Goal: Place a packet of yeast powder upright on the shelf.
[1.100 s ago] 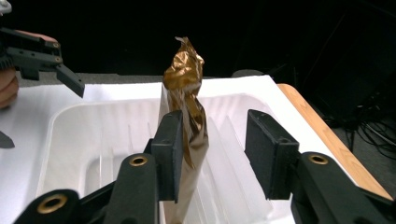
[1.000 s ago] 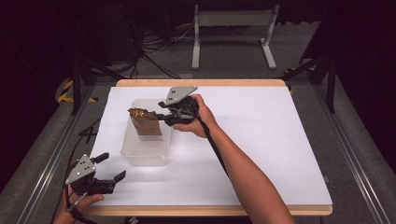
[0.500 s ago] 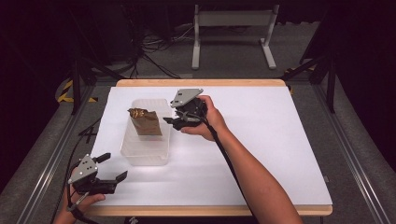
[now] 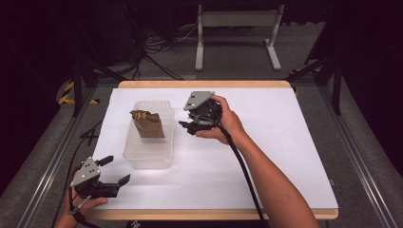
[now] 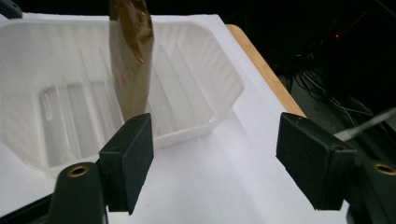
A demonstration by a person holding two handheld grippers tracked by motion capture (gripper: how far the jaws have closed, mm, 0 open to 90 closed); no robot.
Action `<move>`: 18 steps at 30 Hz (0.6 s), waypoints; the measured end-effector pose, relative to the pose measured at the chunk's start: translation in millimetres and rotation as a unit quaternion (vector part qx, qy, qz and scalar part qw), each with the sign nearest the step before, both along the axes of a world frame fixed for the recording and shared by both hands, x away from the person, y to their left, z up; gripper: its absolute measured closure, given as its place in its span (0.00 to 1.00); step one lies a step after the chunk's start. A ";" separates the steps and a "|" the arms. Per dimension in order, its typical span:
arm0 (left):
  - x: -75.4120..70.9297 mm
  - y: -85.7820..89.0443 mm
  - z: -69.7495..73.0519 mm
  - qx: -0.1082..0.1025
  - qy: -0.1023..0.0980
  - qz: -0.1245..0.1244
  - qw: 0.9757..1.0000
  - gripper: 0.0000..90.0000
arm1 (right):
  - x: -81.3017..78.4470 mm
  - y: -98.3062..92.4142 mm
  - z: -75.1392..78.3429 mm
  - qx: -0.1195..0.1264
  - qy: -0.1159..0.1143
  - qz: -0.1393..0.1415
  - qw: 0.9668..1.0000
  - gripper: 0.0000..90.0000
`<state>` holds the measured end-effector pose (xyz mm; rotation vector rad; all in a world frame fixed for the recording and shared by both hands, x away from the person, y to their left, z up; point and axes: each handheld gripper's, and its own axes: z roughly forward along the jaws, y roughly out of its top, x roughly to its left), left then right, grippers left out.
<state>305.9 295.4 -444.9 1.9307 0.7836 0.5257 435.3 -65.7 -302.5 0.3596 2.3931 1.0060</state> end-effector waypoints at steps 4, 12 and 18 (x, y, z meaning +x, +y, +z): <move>0.4 -0.7 0.0 0.001 0.001 -0.001 1.000 0.09 | -1.4 -8.3 0.7 -0.003 0.000 -0.011 1.000 0.28; 0.5 -1.5 -0.4 0.000 0.001 -0.003 1.000 0.09 | -6.6 -23.9 2.2 -0.020 -0.006 -0.033 0.999 0.25; 0.5 -2.0 -0.4 0.002 0.001 -0.003 1.000 0.09 | -10.4 -37.2 2.8 -0.027 -0.010 -0.046 0.999 0.24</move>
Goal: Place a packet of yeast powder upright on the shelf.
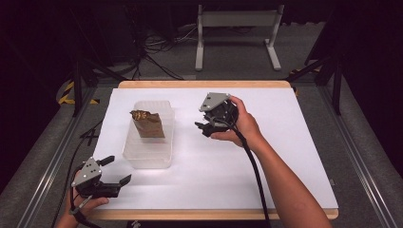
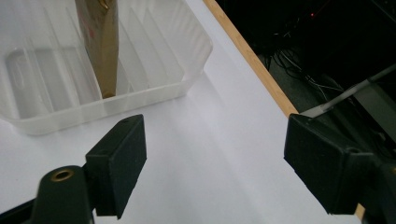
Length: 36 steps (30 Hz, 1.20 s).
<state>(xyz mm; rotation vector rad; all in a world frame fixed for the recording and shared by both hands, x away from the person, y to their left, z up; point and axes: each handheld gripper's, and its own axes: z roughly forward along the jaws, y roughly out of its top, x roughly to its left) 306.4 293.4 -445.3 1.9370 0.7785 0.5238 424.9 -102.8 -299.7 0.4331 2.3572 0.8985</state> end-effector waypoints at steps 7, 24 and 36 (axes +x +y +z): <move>-0.1 -0.8 -0.2 0.002 0.001 0.000 1.000 0.09 | -5.0 -15.9 -2.0 -0.004 -0.003 -0.017 1.000 0.22; 0.1 -1.8 -0.3 0.006 -0.001 -0.001 1.000 0.09 | -22.5 -56.0 -13.3 -0.015 -0.002 -0.039 0.999 0.21; 0.4 -4.0 -0.7 0.007 -0.001 -0.001 1.000 0.09 | -34.2 -78.4 -33.0 -0.022 -0.001 -0.058 0.998 0.20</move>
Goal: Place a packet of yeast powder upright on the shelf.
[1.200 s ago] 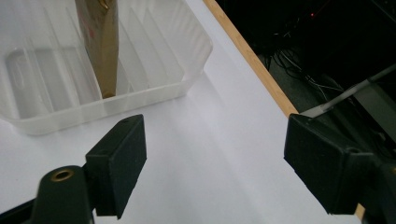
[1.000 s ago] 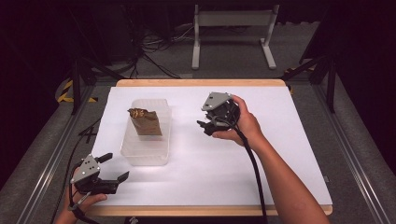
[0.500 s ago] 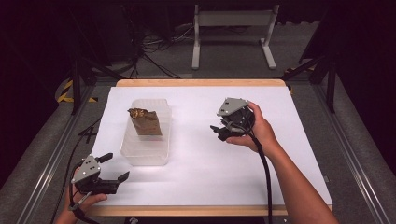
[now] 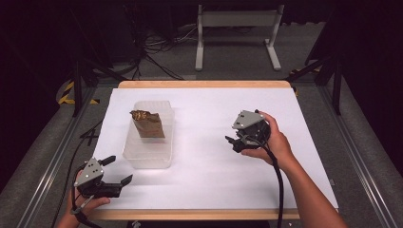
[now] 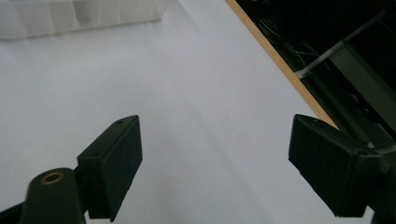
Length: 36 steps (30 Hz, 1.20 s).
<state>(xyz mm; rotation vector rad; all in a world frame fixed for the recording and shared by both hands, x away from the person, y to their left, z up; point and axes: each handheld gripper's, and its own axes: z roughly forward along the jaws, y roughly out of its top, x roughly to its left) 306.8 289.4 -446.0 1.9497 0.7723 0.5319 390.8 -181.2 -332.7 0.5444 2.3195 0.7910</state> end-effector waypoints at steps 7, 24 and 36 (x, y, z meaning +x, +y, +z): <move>-0.3 -0.5 0.1 0.001 -0.001 0.000 1.000 0.09 | -8.5 -16.7 -7.8 0.003 0.006 -0.011 1.000 0.20; -0.9 -1.9 0.6 0.001 -0.001 -0.005 1.000 0.09 | -32.4 -56.1 -26.4 0.026 0.019 -0.044 0.999 0.18; 0.3 -3.0 0.1 0.004 0.000 -0.004 1.000 0.09 | -51.9 -85.2 -38.3 0.040 0.020 -0.072 0.996 0.17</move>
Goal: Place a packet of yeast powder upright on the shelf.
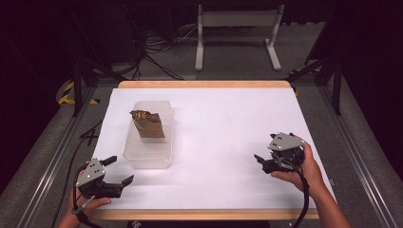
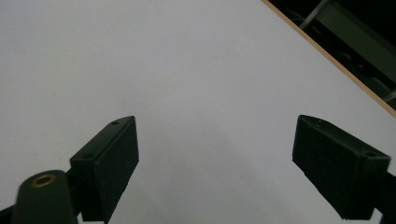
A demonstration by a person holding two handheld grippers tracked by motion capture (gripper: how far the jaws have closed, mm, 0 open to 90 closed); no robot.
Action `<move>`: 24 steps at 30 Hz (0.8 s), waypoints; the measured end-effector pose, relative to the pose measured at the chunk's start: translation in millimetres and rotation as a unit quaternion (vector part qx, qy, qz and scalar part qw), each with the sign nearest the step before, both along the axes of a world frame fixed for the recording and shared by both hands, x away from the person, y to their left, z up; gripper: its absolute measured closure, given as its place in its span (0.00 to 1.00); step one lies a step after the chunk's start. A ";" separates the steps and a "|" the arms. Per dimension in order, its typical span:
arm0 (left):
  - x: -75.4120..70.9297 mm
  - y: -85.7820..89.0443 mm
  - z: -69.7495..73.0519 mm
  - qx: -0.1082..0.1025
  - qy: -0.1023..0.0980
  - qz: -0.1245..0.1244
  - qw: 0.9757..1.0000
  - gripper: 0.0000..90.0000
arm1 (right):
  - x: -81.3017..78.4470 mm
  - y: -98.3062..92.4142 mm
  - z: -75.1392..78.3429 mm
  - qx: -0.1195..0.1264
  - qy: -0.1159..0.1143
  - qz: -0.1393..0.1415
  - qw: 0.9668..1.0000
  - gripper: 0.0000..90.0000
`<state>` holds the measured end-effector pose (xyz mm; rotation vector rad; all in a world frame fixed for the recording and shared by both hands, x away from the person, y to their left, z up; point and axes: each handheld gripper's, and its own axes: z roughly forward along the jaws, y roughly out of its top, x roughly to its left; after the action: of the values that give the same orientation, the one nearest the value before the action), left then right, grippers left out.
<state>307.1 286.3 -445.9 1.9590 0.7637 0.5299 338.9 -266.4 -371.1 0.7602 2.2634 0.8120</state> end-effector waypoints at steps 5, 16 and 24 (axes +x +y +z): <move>0.1 -0.4 0.0 -0.001 0.001 0.000 1.000 0.09 | -6.1 -11.1 -6.4 0.001 0.001 -0.014 1.000 0.17; 0.3 -0.2 0.1 0.000 0.001 0.002 1.000 0.09 | -21.7 -28.2 -19.6 0.022 -0.003 -0.034 0.999 0.15; 0.3 -0.1 0.4 -0.001 -0.001 0.004 1.000 0.09 | -32.5 -44.4 -30.1 0.050 -0.011 -0.049 0.997 0.13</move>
<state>307.4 286.3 -445.5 1.9546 0.7703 0.5343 306.4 -310.8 -401.1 0.8969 2.1597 0.8887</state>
